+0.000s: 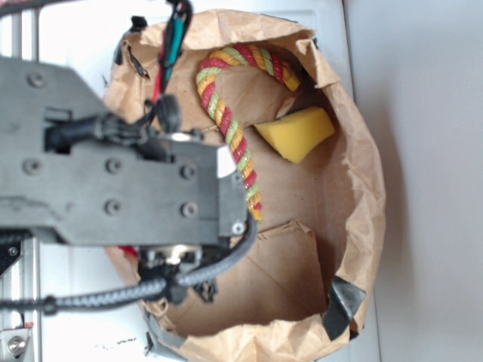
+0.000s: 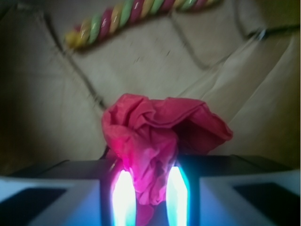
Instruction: Grab the red paper.
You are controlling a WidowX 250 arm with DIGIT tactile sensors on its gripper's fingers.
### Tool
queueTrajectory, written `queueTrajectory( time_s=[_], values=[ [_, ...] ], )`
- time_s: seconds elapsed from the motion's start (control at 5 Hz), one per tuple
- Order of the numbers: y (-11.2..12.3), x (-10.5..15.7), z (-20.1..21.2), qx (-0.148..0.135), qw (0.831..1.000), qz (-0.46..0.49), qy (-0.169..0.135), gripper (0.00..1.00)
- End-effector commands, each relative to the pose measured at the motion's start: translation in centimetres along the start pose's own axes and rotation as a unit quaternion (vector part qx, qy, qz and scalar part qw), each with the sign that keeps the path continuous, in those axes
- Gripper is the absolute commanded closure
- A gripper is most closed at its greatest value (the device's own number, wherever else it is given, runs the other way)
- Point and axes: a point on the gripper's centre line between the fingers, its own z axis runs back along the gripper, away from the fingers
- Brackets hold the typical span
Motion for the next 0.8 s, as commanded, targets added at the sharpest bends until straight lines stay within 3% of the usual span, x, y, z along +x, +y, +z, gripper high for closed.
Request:
queueTrajectory(
  time_s=[0.0, 0.2, 0.6],
  values=[
    [0.0, 3.9, 1.0, -0.026, 0.965, -0.238, -0.104, 1.0],
    [-0.8, 4.7, 2.4, -0.061, 0.943, -0.309, -0.103, 1.0],
    [-0.5, 5.0, 6.3, -0.121, 0.932, -0.327, -0.098, 1.0]
  ],
)
